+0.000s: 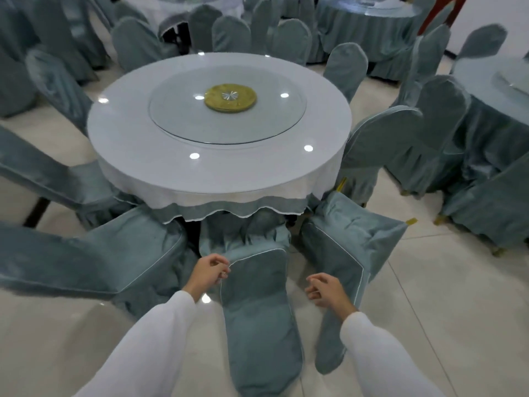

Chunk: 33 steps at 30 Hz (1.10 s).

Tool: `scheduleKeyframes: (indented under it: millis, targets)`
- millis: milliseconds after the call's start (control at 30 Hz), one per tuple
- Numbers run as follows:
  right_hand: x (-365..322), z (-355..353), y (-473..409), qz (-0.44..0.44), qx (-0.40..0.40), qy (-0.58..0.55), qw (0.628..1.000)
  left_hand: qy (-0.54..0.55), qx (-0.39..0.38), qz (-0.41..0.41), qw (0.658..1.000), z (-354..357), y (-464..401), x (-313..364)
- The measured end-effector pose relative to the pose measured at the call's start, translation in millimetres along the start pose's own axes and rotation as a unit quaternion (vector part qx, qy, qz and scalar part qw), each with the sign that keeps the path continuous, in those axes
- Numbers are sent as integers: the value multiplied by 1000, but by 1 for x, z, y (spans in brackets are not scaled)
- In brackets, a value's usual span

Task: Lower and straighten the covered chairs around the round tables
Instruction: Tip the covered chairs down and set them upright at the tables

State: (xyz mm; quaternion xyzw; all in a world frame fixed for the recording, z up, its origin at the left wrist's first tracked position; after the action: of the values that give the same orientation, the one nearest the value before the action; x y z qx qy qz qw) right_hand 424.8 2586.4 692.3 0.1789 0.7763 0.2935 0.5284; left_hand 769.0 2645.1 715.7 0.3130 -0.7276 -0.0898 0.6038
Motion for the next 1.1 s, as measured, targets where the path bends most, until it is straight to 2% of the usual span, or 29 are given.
scheduleKeyframes:
  millis: [233, 600, 833, 1100]
  targets:
    - [39, 10, 22, 29, -37, -4, 999, -4, 1, -10, 1000, 2, 28, -53]
    - [141, 17, 36, 40, -55, 75, 995, 46, 35, -69, 996, 25, 85, -178]
    - [216, 42, -33, 53, -69, 112, 990, 71, 74, -105, 989, 58, 67, -269]
    - [347, 80, -161, 86, -60, 97, 990, 104, 85, -142, 981, 119, -10, -413]
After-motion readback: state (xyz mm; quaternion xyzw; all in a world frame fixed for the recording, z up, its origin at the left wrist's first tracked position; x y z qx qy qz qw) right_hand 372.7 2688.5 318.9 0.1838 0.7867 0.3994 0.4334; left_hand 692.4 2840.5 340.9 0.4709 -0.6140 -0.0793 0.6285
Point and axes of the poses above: each hand's wrist, its own y-axis away from the middle knuckle, its own z-axis out of the palm, x = y × z, the point moved 4 cm from there along -y, towards the middle knuckle, and after that the axes turned 1 degree about z, right-handed, at the moved point
